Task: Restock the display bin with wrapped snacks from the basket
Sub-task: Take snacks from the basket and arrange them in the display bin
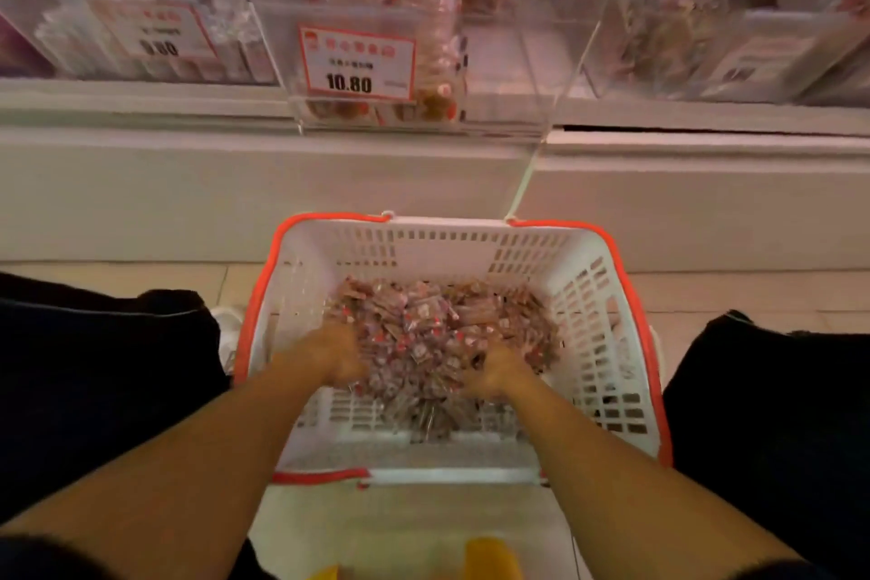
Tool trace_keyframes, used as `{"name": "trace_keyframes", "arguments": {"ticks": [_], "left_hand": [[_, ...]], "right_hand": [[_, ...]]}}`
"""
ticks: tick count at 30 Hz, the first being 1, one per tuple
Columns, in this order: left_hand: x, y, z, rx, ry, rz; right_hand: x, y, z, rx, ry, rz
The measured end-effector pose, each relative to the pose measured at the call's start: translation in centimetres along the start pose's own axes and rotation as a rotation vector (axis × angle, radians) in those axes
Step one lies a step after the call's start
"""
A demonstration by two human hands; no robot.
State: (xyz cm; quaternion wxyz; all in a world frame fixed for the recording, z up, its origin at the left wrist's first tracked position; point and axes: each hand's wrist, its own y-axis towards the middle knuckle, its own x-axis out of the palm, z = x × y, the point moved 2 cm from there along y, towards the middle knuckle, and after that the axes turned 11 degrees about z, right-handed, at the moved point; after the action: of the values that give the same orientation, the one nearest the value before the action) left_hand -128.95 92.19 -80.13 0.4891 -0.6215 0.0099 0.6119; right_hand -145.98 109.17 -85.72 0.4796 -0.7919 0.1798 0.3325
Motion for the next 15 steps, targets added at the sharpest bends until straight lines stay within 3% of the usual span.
{"name": "trace_keyframes", "arguments": {"ticks": [3,6,8,10,15], "left_hand": [[6.5,0.8,0.0,-0.245,-0.262,-0.086],[9.3,2.0,0.4,-0.416,-0.366,0.044],[10.1,3.3,0.0,-0.428,-0.342,0.105],[10.5,4.0,0.0,-0.352,-0.244,0.055],[12.3,4.2,0.6,-0.312,-0.285,0.072]], "right_hand": [[2.2,0.7,0.6,0.085,-0.017,-0.152],[3.1,1.1,0.0,0.224,-0.031,-0.103],[3.7,1.0,-0.1,0.227,-0.089,-0.005],[4.1,1.0,0.0,0.205,-0.132,0.064],[4.7,2.0,-0.4,0.106,-0.137,0.073]]}}
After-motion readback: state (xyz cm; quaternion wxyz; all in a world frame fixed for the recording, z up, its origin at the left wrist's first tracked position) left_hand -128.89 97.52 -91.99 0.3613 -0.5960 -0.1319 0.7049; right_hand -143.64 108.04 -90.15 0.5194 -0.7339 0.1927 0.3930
